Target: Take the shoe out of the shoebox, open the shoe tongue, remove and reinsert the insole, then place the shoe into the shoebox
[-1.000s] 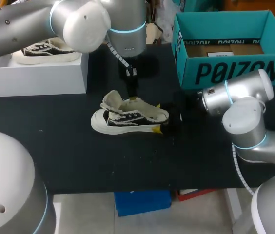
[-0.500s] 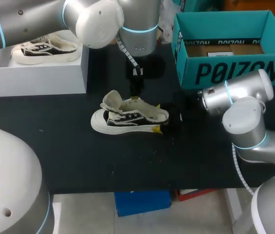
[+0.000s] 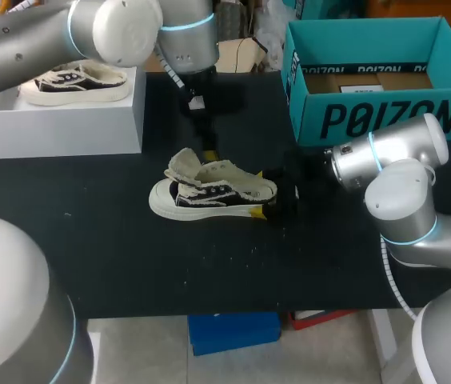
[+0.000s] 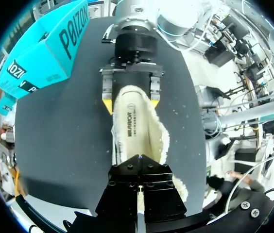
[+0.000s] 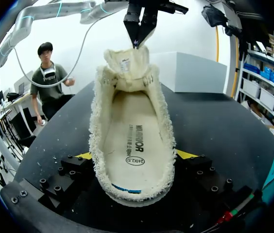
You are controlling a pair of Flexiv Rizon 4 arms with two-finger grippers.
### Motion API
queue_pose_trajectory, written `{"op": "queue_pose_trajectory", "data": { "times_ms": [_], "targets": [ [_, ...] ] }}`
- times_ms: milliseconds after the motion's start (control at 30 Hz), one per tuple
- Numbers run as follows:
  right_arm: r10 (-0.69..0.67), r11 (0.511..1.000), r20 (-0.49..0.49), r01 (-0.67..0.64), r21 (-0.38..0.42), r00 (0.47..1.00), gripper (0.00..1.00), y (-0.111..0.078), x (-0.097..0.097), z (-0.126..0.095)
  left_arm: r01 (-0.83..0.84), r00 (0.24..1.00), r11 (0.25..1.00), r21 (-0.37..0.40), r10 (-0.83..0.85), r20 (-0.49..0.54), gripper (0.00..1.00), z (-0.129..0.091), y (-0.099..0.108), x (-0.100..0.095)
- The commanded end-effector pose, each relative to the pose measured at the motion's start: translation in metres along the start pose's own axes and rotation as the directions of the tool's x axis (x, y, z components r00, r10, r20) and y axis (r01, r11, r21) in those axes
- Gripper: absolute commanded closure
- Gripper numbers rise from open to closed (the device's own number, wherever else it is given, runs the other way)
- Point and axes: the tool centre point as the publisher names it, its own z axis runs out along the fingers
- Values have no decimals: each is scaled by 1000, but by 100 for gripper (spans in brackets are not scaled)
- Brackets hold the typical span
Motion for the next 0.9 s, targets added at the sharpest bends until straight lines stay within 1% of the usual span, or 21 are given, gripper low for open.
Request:
{"op": "queue_pose_trajectory", "data": {
  "times_ms": [33,233,367,633,900],
  "targets": [
    [1,1000,0,-1,0,1000,100,-3,-1,2,21,999,1000,23,-20,-34,100,14,-1,-12],
    [1,1000,0,-1,0,1000,100,-3,-1,2,41,998,998,47,-38,-55,100,19,-7,-14],
    [1,1000,0,-1,0,1000,100,-3,-1,2,39,998,998,42,-36,-58,100,23,-13,-14],
    [1,1000,0,-1,0,1000,100,-3,-1,2,37,993,998,48,-31,-113,100,47,-17,-14],
    [1,1000,0,-1,0,1000,100,-3,-1,2,38,987,998,46,-31,-155,100,67,-20,-4]
  ]
}}
